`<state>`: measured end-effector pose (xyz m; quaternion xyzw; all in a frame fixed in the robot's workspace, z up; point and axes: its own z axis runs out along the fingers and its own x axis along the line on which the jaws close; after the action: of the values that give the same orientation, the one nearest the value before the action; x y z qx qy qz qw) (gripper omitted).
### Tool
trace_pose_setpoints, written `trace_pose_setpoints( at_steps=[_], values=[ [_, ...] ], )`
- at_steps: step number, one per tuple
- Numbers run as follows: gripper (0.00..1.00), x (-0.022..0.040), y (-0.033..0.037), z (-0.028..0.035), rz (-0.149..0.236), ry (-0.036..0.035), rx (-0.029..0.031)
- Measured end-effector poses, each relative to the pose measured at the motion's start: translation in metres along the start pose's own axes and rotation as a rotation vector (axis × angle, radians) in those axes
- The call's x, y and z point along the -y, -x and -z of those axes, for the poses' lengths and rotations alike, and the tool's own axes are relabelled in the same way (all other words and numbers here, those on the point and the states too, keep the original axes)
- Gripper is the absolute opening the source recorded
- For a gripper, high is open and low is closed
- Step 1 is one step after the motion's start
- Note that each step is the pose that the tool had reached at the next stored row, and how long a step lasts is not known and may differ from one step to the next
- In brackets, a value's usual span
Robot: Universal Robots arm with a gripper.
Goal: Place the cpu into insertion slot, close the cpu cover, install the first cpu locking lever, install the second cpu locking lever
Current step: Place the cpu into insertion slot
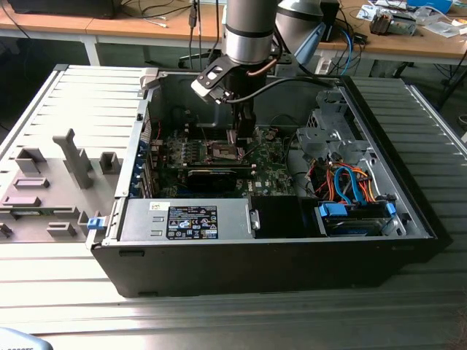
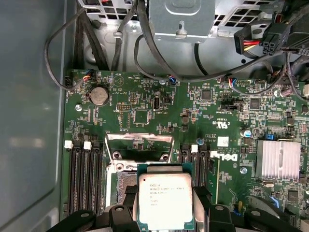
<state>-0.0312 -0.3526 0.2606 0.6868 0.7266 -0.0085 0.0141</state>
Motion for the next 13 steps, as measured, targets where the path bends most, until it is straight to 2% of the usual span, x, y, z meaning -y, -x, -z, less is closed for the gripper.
trace_pose_setpoints(
  at_steps=[13],
  values=[
    [0.54, 0.0019, -0.0001, -0.0014, 0.0, 0.0, 0.0001]
  ],
)
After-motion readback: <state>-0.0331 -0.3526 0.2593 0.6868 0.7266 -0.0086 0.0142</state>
